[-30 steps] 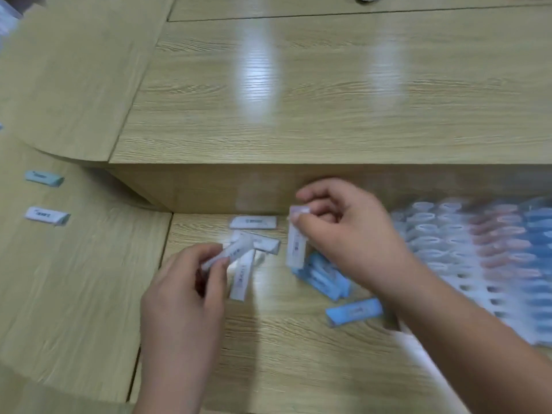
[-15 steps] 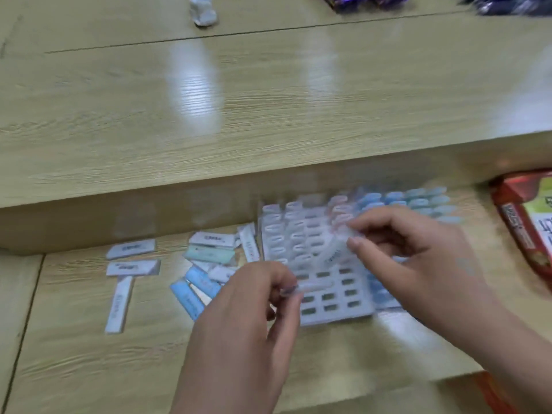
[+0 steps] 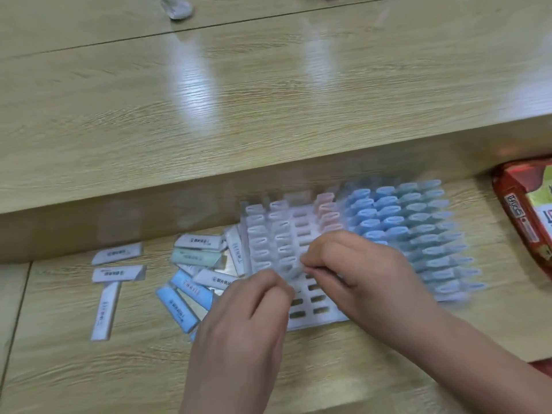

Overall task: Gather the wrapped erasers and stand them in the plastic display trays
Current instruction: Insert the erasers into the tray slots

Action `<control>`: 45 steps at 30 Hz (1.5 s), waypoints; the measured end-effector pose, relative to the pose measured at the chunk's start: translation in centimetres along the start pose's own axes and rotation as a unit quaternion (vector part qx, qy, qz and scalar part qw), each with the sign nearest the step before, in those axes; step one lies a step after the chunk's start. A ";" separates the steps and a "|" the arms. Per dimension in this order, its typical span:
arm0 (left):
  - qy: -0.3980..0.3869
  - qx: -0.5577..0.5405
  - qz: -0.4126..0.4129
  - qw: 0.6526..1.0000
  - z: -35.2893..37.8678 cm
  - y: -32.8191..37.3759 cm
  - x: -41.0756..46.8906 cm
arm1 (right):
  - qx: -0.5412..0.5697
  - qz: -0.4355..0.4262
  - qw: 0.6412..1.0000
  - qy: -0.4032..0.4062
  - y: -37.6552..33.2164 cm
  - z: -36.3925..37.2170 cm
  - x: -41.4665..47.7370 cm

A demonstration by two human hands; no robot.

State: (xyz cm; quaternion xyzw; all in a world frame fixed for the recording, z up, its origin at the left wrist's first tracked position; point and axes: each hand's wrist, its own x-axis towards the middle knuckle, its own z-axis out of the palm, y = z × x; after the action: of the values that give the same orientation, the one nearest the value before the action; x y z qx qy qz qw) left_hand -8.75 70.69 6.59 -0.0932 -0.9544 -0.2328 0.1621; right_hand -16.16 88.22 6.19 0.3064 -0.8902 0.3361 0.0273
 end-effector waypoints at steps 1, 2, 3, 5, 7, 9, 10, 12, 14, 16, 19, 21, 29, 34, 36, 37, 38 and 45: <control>-0.009 0.004 0.003 1.000 0.2 0.0 -0.1 | -0.013 -0.010 1.000 -0.004 0.0 0.0 0.0; -0.022 0.013 0.009 1.000 0.4 0.0 -0.1 | -0.026 -0.023 0.999 -0.010 0.0 0.1 0.0; -0.037 0.025 0.016 0.999 0.6 -0.1 -0.1 | -0.039 -0.036 0.998 -0.018 0.0 0.2 0.0; -0.060 0.045 0.018 0.997 0.8 0.0 0.0 | -0.076 -0.059 0.995 -0.037 0.1 0.4 0.0; -0.069 0.054 0.006 0.996 0.7 0.1 0.2 | -0.103 -0.067 0.991 -0.046 0.2 0.5 -0.1; -0.066 0.052 -0.007 0.996 0.2 0.1 0.1 | -0.116 -0.072 0.990 -0.041 0.0 0.5 -0.2; -0.060 0.040 -0.013 0.997 -0.1 -0.1 -0.1 | -0.119 -0.071 0.990 -0.032 -0.2 0.5 -0.2; -0.035 -0.013 -0.037 0.999 -0.6 -1.2 -1.1 | -0.097 -0.052 0.994 0.003 -1.0 0.7 -0.1; -0.003 -0.067 -0.119 0.991 -1.4 -3.4 -2.5 | -0.073 -0.026 0.997 0.018 -2.8 1.5 1.0; 0.016 -0.067 -0.231 0.971 -2.3 -5.9 -3.6 | -0.075 -0.018 0.997 -0.010 -5.1 3.0 3.0; 0.001 0.006 -0.355 0.935 -3.4 -9.6 -5.0 | -0.157 -0.035 0.981 -0.109 -7.9 5.6 6.6; 0.004 0.062 -0.396 0.916 -4.2 -11.9 -5.5 | -0.243 -0.007 0.949 -0.202 -8.8 7.3 8.5; -0.003 0.117 -0.421 0.899 -5.1 -16.8 -6.2 | -0.402 0.016 0.882 -0.247 -9.5 9.9 8.3; 0.058 -0.043 -0.469 0.880 -6.1 -16.8 -5.7 | -0.350 -0.001 0.910 -0.224 -8.9 10.2 8.1; 0.077 -0.112 -0.467 0.874 -6.7 -16.2 -5.4 | -0.274 0.009 0.942 -0.193 -9.4 9.2 8.1; 0.079 -0.147 -0.460 0.872 -7.1 -15.7 -5.3 | -0.232 0.026 0.957 -0.171 -9.7 8.2 8.1; 0.077 -0.178 -0.450 0.872 -7.5 -15.2 -5.0 | -0.194 0.040 0.969 -0.148 -9.7 7.3 8.1; 0.093 -0.317 -0.340 0.881 -8.7 -7.5 -1.2 | -0.029 0.092 0.991 -0.091 -5.6 -1.9 5.1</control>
State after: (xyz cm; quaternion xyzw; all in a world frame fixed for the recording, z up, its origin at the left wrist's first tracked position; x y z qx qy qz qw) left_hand -7.23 59.87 10.32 0.2122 -0.7834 -0.5712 0.1226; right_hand -17.41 83.41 12.26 0.2515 -0.9228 0.2820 -0.0756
